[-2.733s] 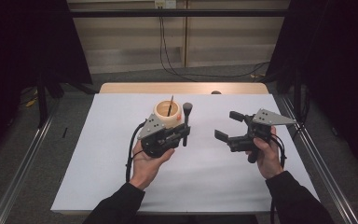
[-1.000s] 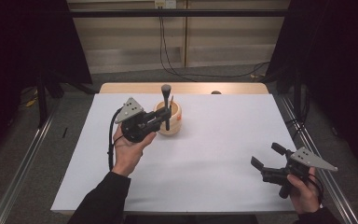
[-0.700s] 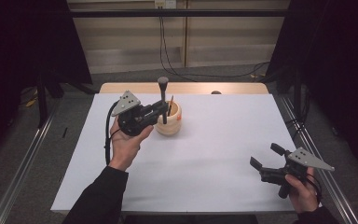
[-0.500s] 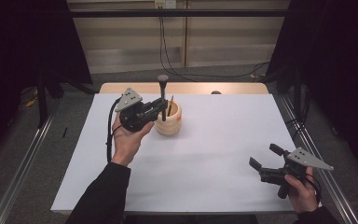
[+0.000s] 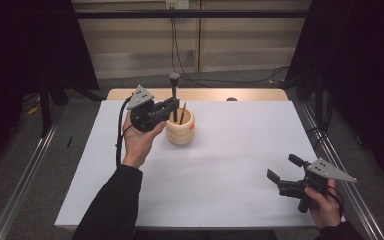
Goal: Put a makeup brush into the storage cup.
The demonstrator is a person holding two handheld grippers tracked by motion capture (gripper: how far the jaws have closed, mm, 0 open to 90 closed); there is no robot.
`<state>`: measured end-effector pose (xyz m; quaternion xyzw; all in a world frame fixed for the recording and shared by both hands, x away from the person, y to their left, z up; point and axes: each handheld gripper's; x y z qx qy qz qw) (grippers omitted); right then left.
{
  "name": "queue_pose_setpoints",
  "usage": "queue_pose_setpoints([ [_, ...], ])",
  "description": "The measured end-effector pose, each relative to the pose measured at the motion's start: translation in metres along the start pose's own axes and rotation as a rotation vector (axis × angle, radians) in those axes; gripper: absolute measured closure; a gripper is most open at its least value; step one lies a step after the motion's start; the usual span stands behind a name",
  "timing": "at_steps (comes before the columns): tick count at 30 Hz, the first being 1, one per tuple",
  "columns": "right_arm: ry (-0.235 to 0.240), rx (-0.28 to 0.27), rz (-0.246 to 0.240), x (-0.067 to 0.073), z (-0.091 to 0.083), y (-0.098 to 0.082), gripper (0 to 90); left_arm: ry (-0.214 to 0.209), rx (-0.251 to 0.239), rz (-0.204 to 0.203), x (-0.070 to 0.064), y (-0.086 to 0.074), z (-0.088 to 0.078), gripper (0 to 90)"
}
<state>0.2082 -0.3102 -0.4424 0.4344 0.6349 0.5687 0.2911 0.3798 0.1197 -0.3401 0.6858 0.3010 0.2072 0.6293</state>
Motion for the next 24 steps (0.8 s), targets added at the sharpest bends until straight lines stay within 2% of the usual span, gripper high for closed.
queue_pose_setpoints([
  [1, 0.002, -0.001, 0.0, 0.0, 0.0, 0.0, 1.5, 0.009, -0.008, -0.012, 0.0, 0.0, 0.0, 79.7],
  [3, 0.0, -0.007, 0.007, 0.001, 0.0, 0.0, 1.5, 0.02, -0.003, 0.014, 0.003, 0.0, 0.001, 79.6],
  [4, 0.0, -0.009, 0.006, 0.001, 0.001, 0.0, 1.5, 0.004, -0.011, -0.005, 0.006, -0.002, 0.003, 79.6],
  [6, 0.003, -0.003, -0.006, 0.001, 0.001, 0.0, 1.5, 0.025, -0.005, 0.005, 0.008, -0.004, 0.007, 79.6],
  [7, 0.004, -0.004, -0.006, 0.001, 0.001, 0.0, 1.5, 0.019, -0.007, -0.003, 0.009, -0.005, 0.01, 79.6],
  [9, 0.008, -0.007, -0.013, 0.001, 0.001, 0.0, 1.5, 0.043, -0.005, 0.018, 0.011, -0.008, 0.014, 79.6],
  [11, 0.001, -0.013, -0.001, 0.002, 0.001, 0.0, 1.5, 0.045, 0.003, 0.014, 0.016, -0.011, 0.017, 79.7],
  [12, 0.004, -0.005, -0.017, 0.0, 0.001, 0.0, 1.5, 0.047, -0.002, 0.004, 0.017, -0.012, 0.019, 79.7],
  [13, 0.009, -0.003, -0.013, 0.001, 0.001, 0.0, 1.5, 0.052, -0.007, -0.017, 0.018, -0.014, 0.022, 79.7],
  [16, 0.016, -0.004, -0.014, 0.0, 0.001, -0.001, 1.4, 0.067, 0.009, -0.003, 0.022, -0.018, 0.026, 79.7],
  [17, 0.013, -0.005, 0.004, 0.001, 0.002, -0.001, 1.4, 0.07, 0.004, -0.021, 0.022, -0.019, 0.027, 79.7],
  [18, 0.016, -0.003, 0.002, 0.001, 0.002, -0.001, 1.4, 0.063, 0.005, -0.009, 0.023, -0.02, 0.028, 79.7],
  [19, 0.019, -0.002, -0.002, 0.001, 0.002, -0.001, 1.4, 0.073, 0.009, -0.008, 0.023, -0.02, 0.028, 79.7],
  [20, 0.019, -0.003, -0.003, 0.001, 0.002, -0.001, 1.4, 0.063, 0.004, -0.017, 0.023, -0.021, 0.03, 79.7],
  [23, 0.022, 0.0, -0.003, 0.001, 0.001, -0.001, 1.4, 0.051, 0.021, 0.035, 0.022, -0.023, 0.031, 79.7],
  [24, 0.024, 0.005, -0.015, 0.001, 0.001, -0.001, 1.4, 0.042, 0.015, 0.019, 0.022, -0.024, 0.031, 79.7],
])
Point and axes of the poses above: each handheld gripper's, and its own axes: z roughly forward along the jaws, y roughly out of its top, x roughly to its left, and after that the axes turned 5 degrees about -x, right-handed
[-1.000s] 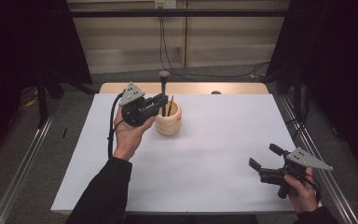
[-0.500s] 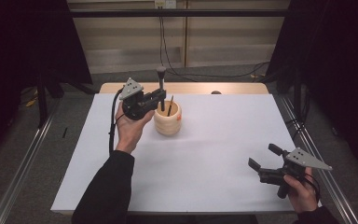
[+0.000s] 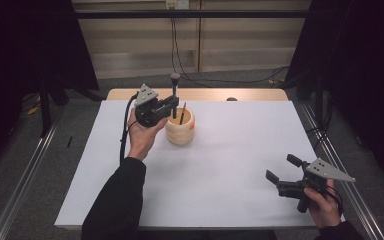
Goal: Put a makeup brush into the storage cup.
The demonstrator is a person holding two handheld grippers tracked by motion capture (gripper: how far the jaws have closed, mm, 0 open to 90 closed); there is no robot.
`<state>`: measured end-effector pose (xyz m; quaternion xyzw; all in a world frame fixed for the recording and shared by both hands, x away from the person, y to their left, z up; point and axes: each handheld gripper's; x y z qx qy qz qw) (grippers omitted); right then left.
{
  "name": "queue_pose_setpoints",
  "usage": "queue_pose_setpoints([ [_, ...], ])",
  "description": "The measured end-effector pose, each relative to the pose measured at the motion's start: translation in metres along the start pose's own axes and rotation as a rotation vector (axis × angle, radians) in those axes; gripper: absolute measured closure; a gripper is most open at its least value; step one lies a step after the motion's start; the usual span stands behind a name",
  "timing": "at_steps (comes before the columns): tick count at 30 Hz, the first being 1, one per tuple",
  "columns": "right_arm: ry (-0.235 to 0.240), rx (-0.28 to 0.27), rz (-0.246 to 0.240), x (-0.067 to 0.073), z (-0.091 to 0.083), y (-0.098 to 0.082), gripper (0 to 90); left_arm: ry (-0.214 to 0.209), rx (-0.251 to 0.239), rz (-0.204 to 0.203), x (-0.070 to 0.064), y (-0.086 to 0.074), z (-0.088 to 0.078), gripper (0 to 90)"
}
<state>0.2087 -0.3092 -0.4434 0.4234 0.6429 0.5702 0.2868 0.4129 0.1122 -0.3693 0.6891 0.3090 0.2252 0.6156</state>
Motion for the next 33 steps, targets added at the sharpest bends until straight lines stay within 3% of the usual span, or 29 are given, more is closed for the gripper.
queue_pose_setpoints([
  [1, 0.002, -0.002, 0.005, 0.0, 0.0, 0.0, 1.4, -0.009, 0.0, -0.007, 0.0, -0.001, 0.001, 79.7],
  [2, 0.004, -0.002, 0.004, 0.0, 0.0, 0.0, 1.4, 0.0, 0.001, 0.017, 0.0, -0.001, 0.001, 79.7],
  [4, 0.003, 0.0, -0.001, 0.0, 0.0, 0.0, 1.4, -0.006, 0.002, 0.022, -0.002, -0.002, 0.003, 79.7],
  [8, 0.007, 0.0, 0.0, 0.0, 0.001, 0.0, 1.5, -0.005, 0.019, 0.018, -0.003, -0.007, 0.008, 79.7],
  [13, 0.011, -0.002, -0.002, 0.0, 0.0, 0.0, 2.4, -0.001, 0.02, -0.013, 0.0, -0.016, 0.012, 79.7],
  [16, 0.017, -0.002, -0.003, 0.001, 0.0, 0.0, 2.4, 0.011, 0.032, -0.005, 0.001, -0.021, 0.014, 79.6],
  [18, 0.018, 0.0, -0.004, 0.001, 0.001, -0.001, 2.6, 0.017, 0.028, -0.031, 0.001, -0.025, 0.016, 79.6],
  [19, 0.024, 0.0, 0.001, 0.001, 0.001, -0.001, 3.3, 0.01, 0.034, -0.012, 0.003, -0.026, 0.015, 79.6],
  [22, 0.025, 0.0, 0.002, 0.001, 0.001, -0.001, 3.5, 0.013, 0.035, -0.037, 0.004, -0.03, 0.016, 79.6],
  [33, 0.049, 0.004, -0.007, 0.001, 0.001, -0.001, 3.6, 0.026, 0.054, -0.053, 0.007, -0.046, 0.018, 79.6],
])
Point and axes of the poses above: each handheld gripper's, and its own axes: z roughly forward along the jaws, y roughly out of its top, x roughly to its left, and after that the axes turned 5 degrees about -x, right-handed
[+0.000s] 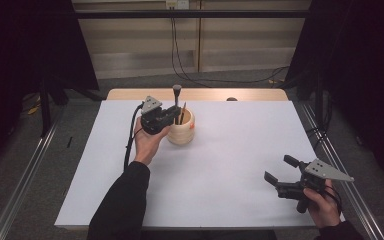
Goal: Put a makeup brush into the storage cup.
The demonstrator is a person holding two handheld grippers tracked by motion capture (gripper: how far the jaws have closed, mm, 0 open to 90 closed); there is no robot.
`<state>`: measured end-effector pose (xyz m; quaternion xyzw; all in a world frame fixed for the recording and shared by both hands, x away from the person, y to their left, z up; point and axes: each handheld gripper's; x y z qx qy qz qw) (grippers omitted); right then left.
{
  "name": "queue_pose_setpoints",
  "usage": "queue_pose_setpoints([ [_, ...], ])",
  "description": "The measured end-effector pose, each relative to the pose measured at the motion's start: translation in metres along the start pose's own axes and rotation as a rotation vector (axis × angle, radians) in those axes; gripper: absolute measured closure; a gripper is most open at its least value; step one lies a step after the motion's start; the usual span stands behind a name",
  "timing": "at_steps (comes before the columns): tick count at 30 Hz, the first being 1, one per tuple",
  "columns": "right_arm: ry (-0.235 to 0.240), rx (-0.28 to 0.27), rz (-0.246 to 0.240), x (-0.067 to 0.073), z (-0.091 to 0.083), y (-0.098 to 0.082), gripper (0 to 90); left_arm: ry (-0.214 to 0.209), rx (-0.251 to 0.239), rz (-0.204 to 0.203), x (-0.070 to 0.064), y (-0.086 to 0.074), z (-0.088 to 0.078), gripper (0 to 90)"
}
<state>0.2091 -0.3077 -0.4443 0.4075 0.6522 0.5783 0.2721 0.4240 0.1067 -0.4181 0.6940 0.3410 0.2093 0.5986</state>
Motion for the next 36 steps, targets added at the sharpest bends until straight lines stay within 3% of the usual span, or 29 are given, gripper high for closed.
queue_pose_setpoints([
  [2, -0.001, -0.003, 0.008, 0.0, 0.0, 0.0, 3.6, 0.01, 0.01, 0.005, 0.001, -0.003, 0.0, 79.5],
  [5, -0.005, -0.003, -0.001, -0.001, 0.0, 0.0, 3.6, 0.001, -0.001, -0.029, 0.003, -0.005, 0.0, 79.4],
  [12, -0.004, -0.001, 0.005, -0.001, 0.0, 0.0, 3.6, 0.001, -0.002, -0.029, 0.002, -0.006, 0.0, 78.4],
  [20, -0.007, -0.013, 0.016, -0.002, 0.0, 0.0, 3.6, 0.018, -0.012, -0.02, 0.001, -0.006, 0.001, 66.0],
  [23, -0.008, -0.014, 0.018, -0.002, -0.001, 0.0, 3.5, 0.022, -0.022, -0.04, 0.005, -0.005, -0.001, 62.8],
  [30, -0.018, -0.017, 0.016, -0.003, -0.001, 0.0, 2.2, 0.05, -0.043, -0.041, 0.005, -0.003, -0.005, 43.3],
  [32, -0.021, -0.02, 0.018, -0.004, -0.001, -0.001, 2.0, 0.072, -0.058, -0.035, 0.005, 0.0, -0.007, 33.3],
  [36, -0.03, -0.028, 0.015, -0.006, 0.001, -0.001, 1.0, 0.07, -0.064, -0.028, 0.005, 0.004, -0.011, 21.0],
])
Point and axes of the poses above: each handheld gripper's, and its own axes: z roughly forward along the jaws, y roughly out of its top, x roughly to its left, and after that the axes turned 5 degrees about -x, right-handed
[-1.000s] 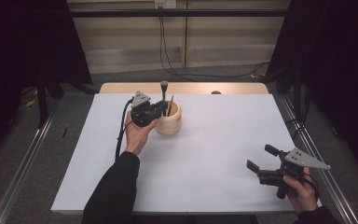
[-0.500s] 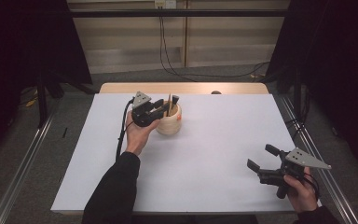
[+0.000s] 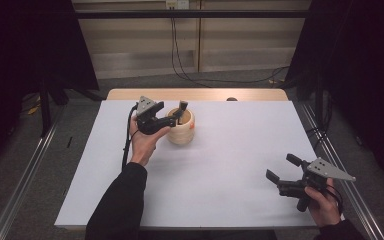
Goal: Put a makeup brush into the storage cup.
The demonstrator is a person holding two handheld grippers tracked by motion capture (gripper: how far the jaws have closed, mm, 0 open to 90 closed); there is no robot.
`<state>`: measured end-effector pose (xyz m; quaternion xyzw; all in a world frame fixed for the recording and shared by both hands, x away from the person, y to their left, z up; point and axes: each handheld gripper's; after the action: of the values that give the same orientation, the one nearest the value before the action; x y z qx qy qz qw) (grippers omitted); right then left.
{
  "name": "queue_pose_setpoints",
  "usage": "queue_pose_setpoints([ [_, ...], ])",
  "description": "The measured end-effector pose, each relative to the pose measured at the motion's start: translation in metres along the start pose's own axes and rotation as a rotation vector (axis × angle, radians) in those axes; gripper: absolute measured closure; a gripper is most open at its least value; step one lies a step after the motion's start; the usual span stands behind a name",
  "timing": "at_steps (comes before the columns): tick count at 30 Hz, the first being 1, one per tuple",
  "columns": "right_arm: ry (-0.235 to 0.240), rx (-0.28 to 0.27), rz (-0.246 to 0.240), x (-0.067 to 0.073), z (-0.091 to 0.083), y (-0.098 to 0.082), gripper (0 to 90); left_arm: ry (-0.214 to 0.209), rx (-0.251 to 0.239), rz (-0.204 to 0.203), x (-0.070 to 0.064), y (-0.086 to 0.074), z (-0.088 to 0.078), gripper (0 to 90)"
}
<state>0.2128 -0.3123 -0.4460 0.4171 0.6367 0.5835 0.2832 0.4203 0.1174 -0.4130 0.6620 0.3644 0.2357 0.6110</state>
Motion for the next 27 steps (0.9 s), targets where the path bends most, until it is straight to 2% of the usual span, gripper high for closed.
queue_pose_setpoints([
  [3, 0.003, -0.002, 0.002, -0.001, 0.002, 0.0, 0.3, -0.005, 0.011, -0.002, 0.0, 0.002, -0.003, 13.8],
  [5, 0.0, -0.002, -0.001, -0.001, 0.002, 0.0, 0.1, -0.012, 0.015, -0.003, 0.0, 0.003, -0.005, 12.5],
  [6, 0.002, 0.001, -0.008, -0.001, 0.002, 0.0, 0.1, -0.001, 0.022, -0.004, 0.0, 0.004, -0.006, 10.5],
  [8, 0.0, -0.003, -0.001, 0.0, 0.002, 0.0, 0.1, -0.015, 0.027, -0.011, 0.0, 0.005, -0.008, 4.8],
  [10, 0.004, -0.006, 0.0, 0.001, 0.002, 0.0, 0.1, -0.017, 0.015, -0.006, -0.001, 0.006, -0.011, 2.8],
  [12, 0.002, -0.001, -0.003, 0.001, 0.002, 0.0, 0.1, -0.011, 0.012, 0.007, -0.001, 0.006, -0.015, 3.0],
  [13, 0.0, -0.004, -0.002, 0.001, 0.002, 0.001, 0.1, -0.023, 0.005, 0.005, -0.001, 0.006, -0.017, 3.1],
  [16, -0.002, -0.002, 0.003, 0.002, 0.002, 0.001, 0.2, -0.045, 0.027, 0.006, -0.002, 0.005, -0.021, 2.6],
  [17, -0.001, 0.0, -0.014, 0.002, 0.001, 0.001, 0.2, -0.042, 0.021, 0.018, -0.004, 0.005, -0.023, 2.6],
  [18, -0.003, -0.011, -0.005, 0.003, 0.001, 0.002, 0.2, -0.033, 0.02, 0.03, -0.006, 0.006, -0.024, 2.6],
  [21, -0.002, -0.009, -0.006, 0.004, 0.001, 0.002, 0.3, -0.043, 0.011, 0.03, -0.01, 0.007, -0.029, 2.5],
  [24, -0.009, -0.009, -0.008, 0.004, 0.0, 0.002, 0.3, -0.032, -0.006, 0.029, -0.014, 0.008, -0.035, 0.9],
  [27, -0.008, -0.009, -0.008, 0.005, -0.001, 0.002, 0.3, -0.019, -0.016, 0.047, -0.016, 0.009, -0.041, 1.2],
])
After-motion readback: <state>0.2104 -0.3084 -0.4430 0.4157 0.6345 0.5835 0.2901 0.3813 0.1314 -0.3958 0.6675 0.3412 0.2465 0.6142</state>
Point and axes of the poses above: each handheld gripper's, and its own axes: z roughly forward along the jaws, y roughly out of its top, x roughly to its left, and after that the axes turned 5 degrees about -x, right-handed
